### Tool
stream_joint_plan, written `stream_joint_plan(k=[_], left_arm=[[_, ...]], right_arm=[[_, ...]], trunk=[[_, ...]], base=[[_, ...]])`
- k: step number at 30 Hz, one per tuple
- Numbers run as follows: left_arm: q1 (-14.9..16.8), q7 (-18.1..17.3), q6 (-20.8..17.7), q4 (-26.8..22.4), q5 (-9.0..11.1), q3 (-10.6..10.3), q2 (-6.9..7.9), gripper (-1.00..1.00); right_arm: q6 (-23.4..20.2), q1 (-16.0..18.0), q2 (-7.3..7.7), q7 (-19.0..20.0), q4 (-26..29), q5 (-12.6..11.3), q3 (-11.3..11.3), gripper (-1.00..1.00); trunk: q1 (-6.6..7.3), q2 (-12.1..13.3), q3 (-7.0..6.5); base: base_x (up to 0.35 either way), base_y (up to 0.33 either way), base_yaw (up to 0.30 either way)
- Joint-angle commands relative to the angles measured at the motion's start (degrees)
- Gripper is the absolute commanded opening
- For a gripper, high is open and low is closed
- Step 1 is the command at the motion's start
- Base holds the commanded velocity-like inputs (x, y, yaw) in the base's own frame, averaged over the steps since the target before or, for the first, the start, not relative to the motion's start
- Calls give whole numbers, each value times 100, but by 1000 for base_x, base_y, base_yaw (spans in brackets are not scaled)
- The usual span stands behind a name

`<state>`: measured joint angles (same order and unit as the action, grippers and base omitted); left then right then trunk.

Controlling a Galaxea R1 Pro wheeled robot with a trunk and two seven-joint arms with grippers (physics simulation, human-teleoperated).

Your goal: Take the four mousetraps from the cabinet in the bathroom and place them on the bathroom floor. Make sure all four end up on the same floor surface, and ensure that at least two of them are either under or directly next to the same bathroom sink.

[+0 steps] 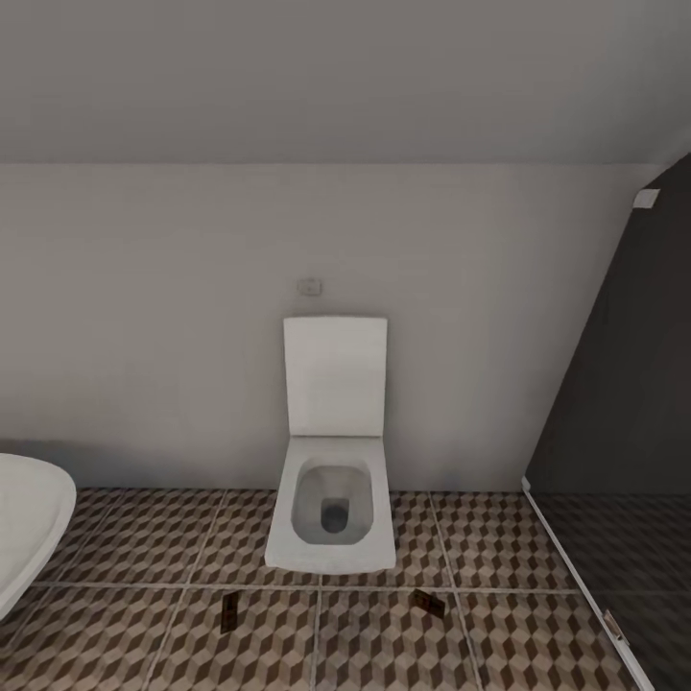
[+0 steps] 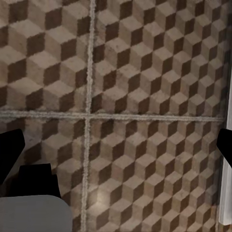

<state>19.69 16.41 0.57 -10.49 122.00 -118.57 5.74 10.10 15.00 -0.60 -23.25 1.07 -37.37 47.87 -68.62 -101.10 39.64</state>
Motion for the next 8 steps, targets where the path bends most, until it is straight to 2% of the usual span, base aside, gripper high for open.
stream_joint_plan(k=[1,8], left_arm=[[8,37,6,-27,8,-26,4,100],[8,37,5,-18,8,-26,6,100]], right_arm=[[22,3,-2,-12,-2,-60,47,100],[23,2,-2,-12,-2,-60,47,100]], trunk=[[1,-3,5],[1,-3,5]], base=[[0,0,0],[0,0,0]])
